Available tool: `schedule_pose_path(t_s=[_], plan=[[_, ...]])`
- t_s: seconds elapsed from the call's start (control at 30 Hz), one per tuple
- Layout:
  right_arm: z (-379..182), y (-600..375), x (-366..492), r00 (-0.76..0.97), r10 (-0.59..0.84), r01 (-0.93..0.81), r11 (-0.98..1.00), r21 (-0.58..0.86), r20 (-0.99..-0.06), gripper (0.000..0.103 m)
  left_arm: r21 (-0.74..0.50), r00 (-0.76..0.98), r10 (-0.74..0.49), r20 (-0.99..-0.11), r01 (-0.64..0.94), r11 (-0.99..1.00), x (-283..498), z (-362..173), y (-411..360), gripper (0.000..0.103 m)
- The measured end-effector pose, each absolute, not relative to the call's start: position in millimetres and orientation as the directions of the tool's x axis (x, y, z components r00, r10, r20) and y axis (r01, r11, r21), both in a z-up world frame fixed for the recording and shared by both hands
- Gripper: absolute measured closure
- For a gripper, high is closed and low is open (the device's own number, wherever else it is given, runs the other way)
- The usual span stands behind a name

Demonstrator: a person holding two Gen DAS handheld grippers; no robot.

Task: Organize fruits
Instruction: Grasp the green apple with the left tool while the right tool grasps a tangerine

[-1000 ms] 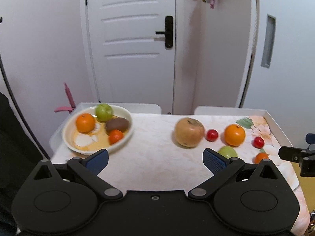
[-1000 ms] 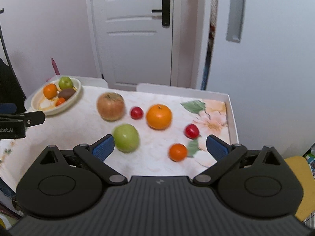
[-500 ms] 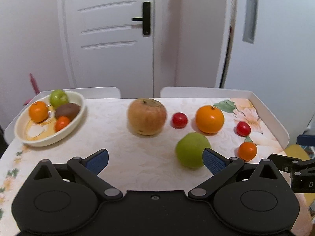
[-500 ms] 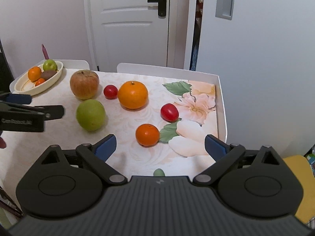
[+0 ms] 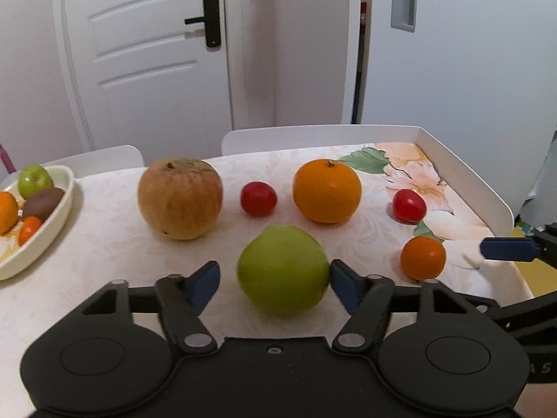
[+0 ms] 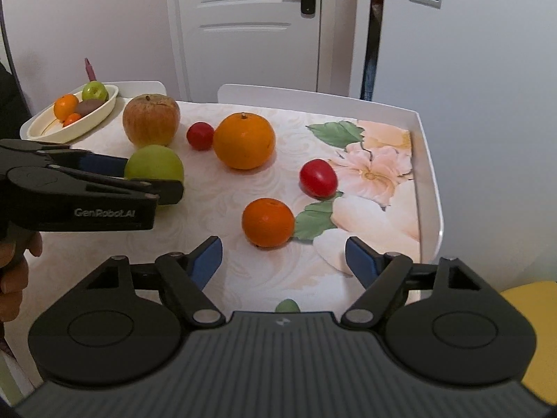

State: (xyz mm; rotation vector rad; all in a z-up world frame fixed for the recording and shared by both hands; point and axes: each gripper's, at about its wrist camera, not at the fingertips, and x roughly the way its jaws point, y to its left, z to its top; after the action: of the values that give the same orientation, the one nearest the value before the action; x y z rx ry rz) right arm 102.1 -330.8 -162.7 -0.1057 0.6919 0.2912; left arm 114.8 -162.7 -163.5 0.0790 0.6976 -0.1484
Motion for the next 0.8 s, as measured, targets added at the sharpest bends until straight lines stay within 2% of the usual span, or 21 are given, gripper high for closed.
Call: schedule_pose_path(t_s=[0.03, 0.3, 0.77, 0.8], plan=[[-163, -330, 103, 0.73, 0.231, -0.302, 0.953, 0.0, -0.643, 0.015, 0.009, 0.754, -0.126, -0.644, 0.172, 0.985, 115, -164, -162, 0.04], [-167, -325, 111, 0.714, 0.255, -0.317, 0.948, 0.024, -0.652, 0.027, 0.008, 0.749, -0.139, -0.648, 0.19, 0.982, 111, -162, -160, 0.041], [-169, -316, 124, 0.719, 0.255, -0.32, 0.947, 0.017, -0.647, 0.039, 0.028, 0.748, -0.124, -0.652, 0.187, 0.982, 106, -162, -149, 0.041], [-169, -315, 124, 0.719, 0.255, -0.32, 0.947, 0.017, -0.647, 0.045, 0.027, 0.748, -0.123, -0.652, 0.184, 0.982, 105, -161, -147, 0.041]])
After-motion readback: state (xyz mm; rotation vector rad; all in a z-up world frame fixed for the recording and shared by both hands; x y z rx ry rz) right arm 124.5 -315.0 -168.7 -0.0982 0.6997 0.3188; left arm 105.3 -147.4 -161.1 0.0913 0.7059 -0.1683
